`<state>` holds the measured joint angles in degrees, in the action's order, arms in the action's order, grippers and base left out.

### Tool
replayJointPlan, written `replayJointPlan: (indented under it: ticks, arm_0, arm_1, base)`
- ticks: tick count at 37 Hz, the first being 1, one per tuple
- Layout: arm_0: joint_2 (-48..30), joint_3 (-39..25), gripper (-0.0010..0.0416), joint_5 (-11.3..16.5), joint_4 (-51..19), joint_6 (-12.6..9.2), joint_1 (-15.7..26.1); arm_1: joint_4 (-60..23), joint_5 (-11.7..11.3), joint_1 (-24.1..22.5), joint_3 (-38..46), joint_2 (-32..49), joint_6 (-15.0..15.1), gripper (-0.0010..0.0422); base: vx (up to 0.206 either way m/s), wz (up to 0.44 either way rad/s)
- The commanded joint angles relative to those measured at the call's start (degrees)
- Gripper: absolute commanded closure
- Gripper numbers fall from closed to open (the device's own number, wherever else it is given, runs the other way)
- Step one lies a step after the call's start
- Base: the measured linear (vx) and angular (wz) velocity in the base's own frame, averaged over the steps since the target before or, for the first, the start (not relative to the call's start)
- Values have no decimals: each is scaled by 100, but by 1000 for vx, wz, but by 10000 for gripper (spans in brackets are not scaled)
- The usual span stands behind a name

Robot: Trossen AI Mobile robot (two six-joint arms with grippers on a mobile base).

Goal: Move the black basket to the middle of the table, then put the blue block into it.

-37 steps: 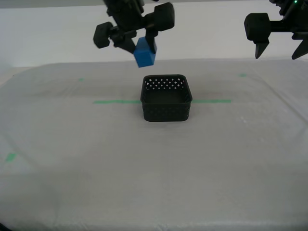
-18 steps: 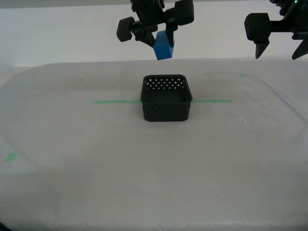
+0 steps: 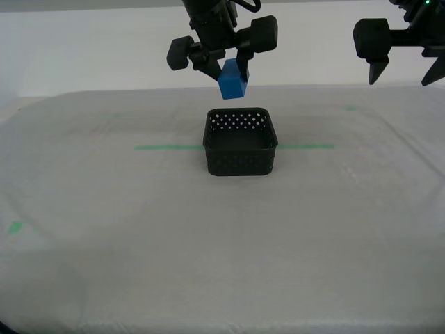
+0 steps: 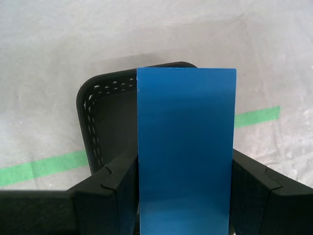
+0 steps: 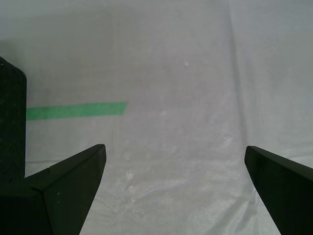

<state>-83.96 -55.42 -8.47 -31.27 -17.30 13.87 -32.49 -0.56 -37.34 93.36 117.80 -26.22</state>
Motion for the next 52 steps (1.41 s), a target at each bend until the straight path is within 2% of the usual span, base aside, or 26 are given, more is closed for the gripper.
replayJointPlan:
  ticks: [1, 19, 22, 38, 46, 52]
  arm_0:
    - [-2, -2, 7, -22, 2, -7, 0]
    - [0, -2, 7, -22, 0, -7, 0]
    - [-2, -2, 7, -22, 0, -7, 0]
    - [-2, -2, 7, -22, 0, -7, 0]
    - [-2, -2, 7, -22, 0, -7, 0]
    - [-2, -2, 7, -22, 0, -7, 0]
  arm_1:
    - [-2, -26, -4, -81, 7, 13, 412]
    - [90, -42, -7, -457, 4, 33, 405]
    - [90, -42, -9, -457, 4, 37, 382]
    - [94, -42, -15, -457, 4, 33, 205]
    - [92, -42, -15, -457, 4, 42, 147]
    - [90, -39, -17, -457, 4, 76, 127]
  base:
    - [0, 0]
    - [0, 0]
    - [0, 0]
    - [0, 0]
    - [0, 0]
    - [0, 0]
